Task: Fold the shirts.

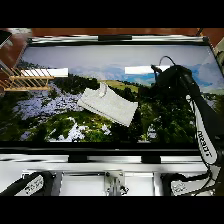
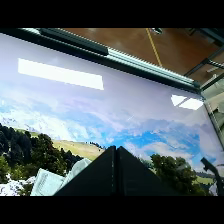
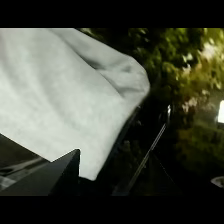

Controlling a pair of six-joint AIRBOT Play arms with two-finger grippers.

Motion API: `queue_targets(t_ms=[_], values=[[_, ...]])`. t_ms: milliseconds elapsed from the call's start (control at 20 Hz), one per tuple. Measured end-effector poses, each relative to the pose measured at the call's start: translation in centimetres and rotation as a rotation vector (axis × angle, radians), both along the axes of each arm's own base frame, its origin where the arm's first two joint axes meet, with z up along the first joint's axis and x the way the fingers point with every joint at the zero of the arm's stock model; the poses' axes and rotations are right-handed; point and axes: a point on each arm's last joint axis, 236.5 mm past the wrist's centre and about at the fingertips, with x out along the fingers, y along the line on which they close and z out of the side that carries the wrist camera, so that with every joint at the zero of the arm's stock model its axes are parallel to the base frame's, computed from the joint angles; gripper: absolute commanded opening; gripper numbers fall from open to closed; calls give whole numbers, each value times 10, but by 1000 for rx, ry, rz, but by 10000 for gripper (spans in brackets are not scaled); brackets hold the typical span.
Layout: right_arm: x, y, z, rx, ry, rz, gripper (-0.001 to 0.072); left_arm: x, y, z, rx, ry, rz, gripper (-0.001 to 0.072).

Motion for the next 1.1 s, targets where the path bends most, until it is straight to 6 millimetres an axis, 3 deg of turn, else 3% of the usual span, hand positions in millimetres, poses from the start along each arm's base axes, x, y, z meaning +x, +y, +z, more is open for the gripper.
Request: queue_targets(t_ms=[150, 450, 550, 600, 700, 850, 1000, 1100], values=[[-23, 4, -32, 96, 101, -100, 553, 0, 0, -1, 0, 2, -1, 32], [-22, 43, -63, 193, 86, -195, 541, 0, 0, -1, 0, 2, -1, 33], [-25, 58, -72, 222, 106, -205, 174, 0, 0, 0, -3, 3, -1, 33], [-25, 65, -73, 240, 112, -211, 75, 0, 0, -1, -3, 3, -1, 33], [-18, 76, -68, 285, 92, -206, 74, 0, 0, 0, -4, 3, -1, 33], [12, 82, -25, 354, -41, -131, 73, 0, 0, 0, -4, 3, -1, 33], [52, 70, 49, 381, -245, -62, 73, 0, 0, -1, -5, 4, -1, 33], [76, 46, 100, 360, -375, -54, 73, 0, 0, 0, -4, 3, -1, 33]])
